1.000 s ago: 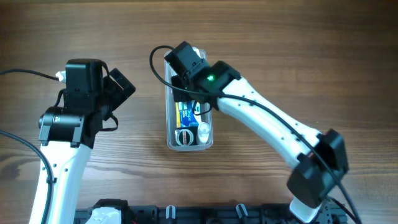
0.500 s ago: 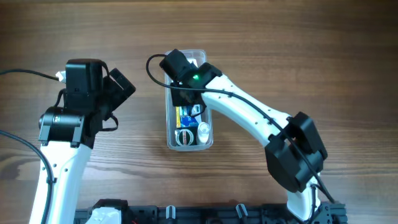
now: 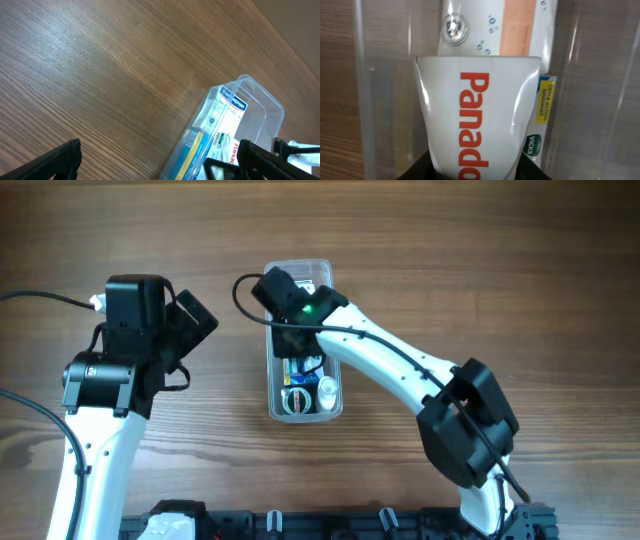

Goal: Pack container
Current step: 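Lower the Panadol box into the container beside the VapoDrops box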

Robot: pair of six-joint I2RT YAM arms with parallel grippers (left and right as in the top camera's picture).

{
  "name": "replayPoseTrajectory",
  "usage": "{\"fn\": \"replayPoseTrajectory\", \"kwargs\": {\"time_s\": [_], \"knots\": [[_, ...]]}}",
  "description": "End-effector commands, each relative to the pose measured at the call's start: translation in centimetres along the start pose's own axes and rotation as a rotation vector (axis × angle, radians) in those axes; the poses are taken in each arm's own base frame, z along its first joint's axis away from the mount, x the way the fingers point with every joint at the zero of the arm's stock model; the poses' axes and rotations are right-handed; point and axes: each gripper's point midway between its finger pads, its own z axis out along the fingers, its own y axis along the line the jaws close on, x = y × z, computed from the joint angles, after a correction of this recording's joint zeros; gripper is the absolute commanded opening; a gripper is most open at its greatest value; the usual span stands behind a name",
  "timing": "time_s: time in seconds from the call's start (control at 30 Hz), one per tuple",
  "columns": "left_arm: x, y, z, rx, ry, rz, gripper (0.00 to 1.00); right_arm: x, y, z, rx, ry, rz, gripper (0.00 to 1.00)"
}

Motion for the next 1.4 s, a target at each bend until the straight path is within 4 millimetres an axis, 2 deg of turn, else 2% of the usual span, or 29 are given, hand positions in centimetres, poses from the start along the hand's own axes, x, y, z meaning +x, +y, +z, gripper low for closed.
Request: {"fn": "replayPoseTrajectory", "kwargs": {"time_s": [0.0, 0.27, 0.57, 0.73, 0.9, 1.0, 1.13, 1.23, 1.37], "knots": [[-0.9, 0.0, -0.7, 0.001, -0.036, 0.005, 1.0, 1.3, 1.0, 0.9, 0.001, 0.031, 0.0, 0.35], [-0.9, 0.0, -0.7, 0.001, -0.036, 0.004, 1.0, 2.4, 0.3, 1.0, 0.059, 0.044, 0.0, 0.36], [-0.9, 0.0, -0.7, 0.001, -0.036, 0.004, 1.0, 4.0, -0.9, 2.4, 0.09, 0.079, 0.022, 0.37], [-0.9, 0.0, -0.7, 0.001, -0.036, 0.004, 1.0, 4.0, -0.9, 2.5, 0.086, 0.076, 0.022, 0.44], [-0.9, 0.0, -0.7, 0.001, -0.036, 0.004, 1.0, 3.9, -0.5, 2.6, 0.064, 0.077, 0.021, 0.57], [-0.9, 0.0, -0.7, 0.001, -0.036, 0.004, 1.0, 3.8, -0.3, 2.6, 0.055, 0.074, 0.021, 0.6], [-0.9, 0.0, -0.7, 0.001, -0.036, 0.004, 1.0, 3.1, 0.2, 2.5, 0.033, 0.05, -0.039, 0.62], [-0.9, 0.0, -0.7, 0.001, -0.036, 0.004, 1.0, 1.4, 0.2, 1.6, 0.03, 0.017, -0.093, 0.65], [-0.9, 0.0, -0.7, 0.001, -0.036, 0.005, 1.0, -2.1, -1.5, -1.6, 0.069, -0.046, -0.067, 0.66]]}}
